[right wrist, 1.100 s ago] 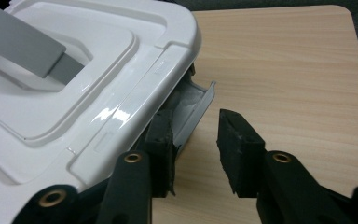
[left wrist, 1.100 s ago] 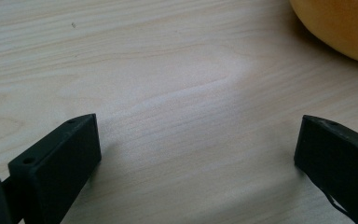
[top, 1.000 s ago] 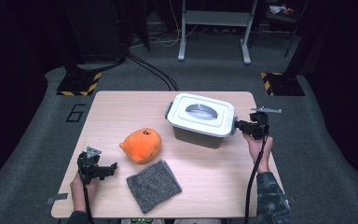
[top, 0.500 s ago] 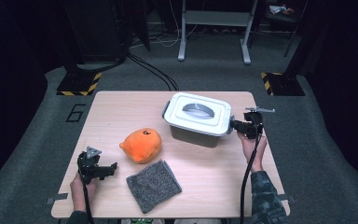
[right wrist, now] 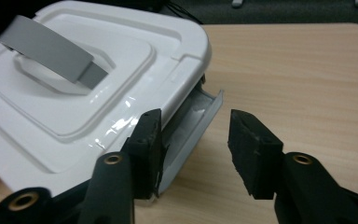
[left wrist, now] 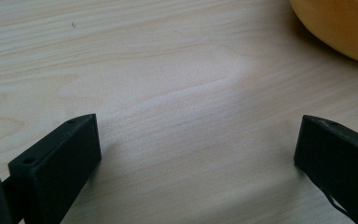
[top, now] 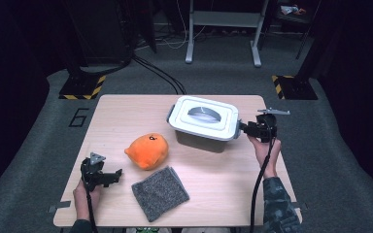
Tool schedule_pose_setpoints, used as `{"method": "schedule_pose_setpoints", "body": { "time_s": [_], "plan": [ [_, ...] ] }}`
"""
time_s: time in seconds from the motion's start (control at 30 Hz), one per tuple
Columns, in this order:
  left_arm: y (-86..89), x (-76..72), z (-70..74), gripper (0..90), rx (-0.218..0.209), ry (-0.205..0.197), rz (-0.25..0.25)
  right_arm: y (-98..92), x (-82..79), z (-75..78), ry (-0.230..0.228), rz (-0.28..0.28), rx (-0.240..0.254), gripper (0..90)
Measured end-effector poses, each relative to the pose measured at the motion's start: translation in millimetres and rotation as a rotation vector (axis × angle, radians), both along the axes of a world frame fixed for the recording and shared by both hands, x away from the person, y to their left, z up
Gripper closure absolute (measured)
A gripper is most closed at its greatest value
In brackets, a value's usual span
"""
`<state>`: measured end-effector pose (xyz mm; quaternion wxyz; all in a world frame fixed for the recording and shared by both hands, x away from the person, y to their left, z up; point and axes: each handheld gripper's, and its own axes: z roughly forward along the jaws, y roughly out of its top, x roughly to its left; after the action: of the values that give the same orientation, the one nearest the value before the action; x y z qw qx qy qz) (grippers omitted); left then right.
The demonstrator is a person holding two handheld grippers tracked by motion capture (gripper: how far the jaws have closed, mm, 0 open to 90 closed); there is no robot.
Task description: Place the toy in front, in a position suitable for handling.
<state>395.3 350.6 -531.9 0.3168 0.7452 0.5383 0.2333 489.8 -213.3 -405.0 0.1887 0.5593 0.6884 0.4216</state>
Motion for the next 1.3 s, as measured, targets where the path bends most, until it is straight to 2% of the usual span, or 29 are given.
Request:
{"method": "schedule_pose_setpoints", "body": {
  "time_s": [0.13, 0.27, 0.37, 0.4, 0.53, 0.63, 0.77, 0.9, 0.93, 1.03, 1.3],
  "plan": [
    [0.0, 0.0, 0.0, 0.1, 0.000, 0.000, 0.000, 7.7, 2.7, 11.7, -0.021, 0.068, -0.015, 43.7],
    [0.0, 0.0, 0.0, 0.1, 0.000, 0.000, 0.000, 33.0, 11.0, 17.5, -0.021, 0.176, -0.089, 43.5],
    [0.0, 0.0, 0.0, 0.2, 0.000, 0.000, 0.000, 48.8, 19.8, 19.0, -0.017, 0.242, -0.114, 44.0],
    [0.0, 0.0, 0.0, 0.1, 0.000, 0.000, 0.000, 53.1, 22.7, 19.6, -0.012, 0.261, -0.108, 44.9],
    [0.0, 0.0, 0.0, 0.1, 0.000, 0.000, 0.000, 66.3, 32.7, 21.5, -0.006, 0.287, -0.144, 47.9],
    [0.0, 0.0, 0.0, 0.1, 0.000, 0.000, 0.000, 72.4, 39.2, 20.0, 0.005, 0.286, -0.159, 50.7],
    [0.0, 0.0, 0.0, 0.1, 0.000, 0.000, 0.000, 72.1, 42.9, 17.3, 0.023, 0.301, -0.117, 54.0],
    [0.0, 0.0, 0.0, 0.1, 0.000, 0.000, 0.000, 73.4, 44.1, 15.2, 0.020, 0.318, -0.125, 55.7],
    [0.1, 0.0, 0.0, 0.1, 0.000, 0.000, 0.000, 75.7, 44.5, 14.9, 0.015, 0.332, -0.130, 58.5],
    [0.1, 0.0, 0.0, 0.1, 0.001, 0.000, -0.001, 78.3, 45.1, 14.5, 0.004, 0.323, -0.141, 58.9],
    [-0.2, 0.2, -0.2, 0.1, -0.003, -0.002, 0.002, 84.3, 45.8, 13.5, 0.002, 0.308, -0.133, 59.8]
  ]
}}
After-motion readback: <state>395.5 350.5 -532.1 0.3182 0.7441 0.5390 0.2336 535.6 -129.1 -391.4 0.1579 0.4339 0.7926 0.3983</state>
